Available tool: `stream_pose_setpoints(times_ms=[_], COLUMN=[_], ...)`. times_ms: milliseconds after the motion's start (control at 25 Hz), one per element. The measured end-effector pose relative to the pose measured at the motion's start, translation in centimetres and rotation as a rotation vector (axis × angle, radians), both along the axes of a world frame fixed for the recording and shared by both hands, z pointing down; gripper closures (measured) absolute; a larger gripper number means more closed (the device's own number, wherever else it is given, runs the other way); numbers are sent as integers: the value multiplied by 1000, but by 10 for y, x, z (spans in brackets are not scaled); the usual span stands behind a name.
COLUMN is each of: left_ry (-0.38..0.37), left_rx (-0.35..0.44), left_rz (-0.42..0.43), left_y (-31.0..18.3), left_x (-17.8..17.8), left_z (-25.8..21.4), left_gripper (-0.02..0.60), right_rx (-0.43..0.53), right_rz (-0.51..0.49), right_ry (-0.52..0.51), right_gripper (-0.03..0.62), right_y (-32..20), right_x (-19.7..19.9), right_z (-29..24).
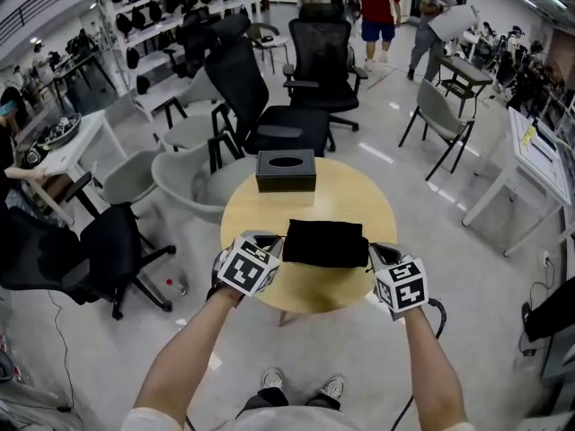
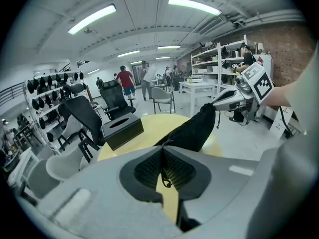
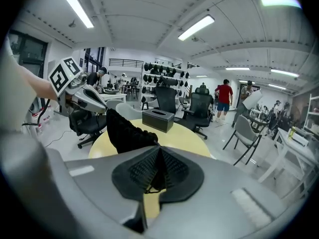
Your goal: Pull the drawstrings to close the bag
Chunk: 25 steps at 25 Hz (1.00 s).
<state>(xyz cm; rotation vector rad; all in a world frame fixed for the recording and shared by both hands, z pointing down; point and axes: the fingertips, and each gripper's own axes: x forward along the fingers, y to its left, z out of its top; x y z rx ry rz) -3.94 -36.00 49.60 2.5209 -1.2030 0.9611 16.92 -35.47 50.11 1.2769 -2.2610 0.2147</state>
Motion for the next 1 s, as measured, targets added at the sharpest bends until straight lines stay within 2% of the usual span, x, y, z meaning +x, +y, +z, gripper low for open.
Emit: stream_pose_setpoints(times_ms=[440, 1000], left_ry=[41, 109], left_rx=[162, 379], left_rz=[-22, -58], left_y=[-2, 6], left_x=[-7, -17], left_z=[-83, -202], left_gripper=[572, 572], right_rx=[136, 356], right_rz=[-22, -47], right_ry=[-13, -48], right_gripper=[589, 589], right_y=[-2, -4], right_x=[-10, -24], right_z=[-75, -201])
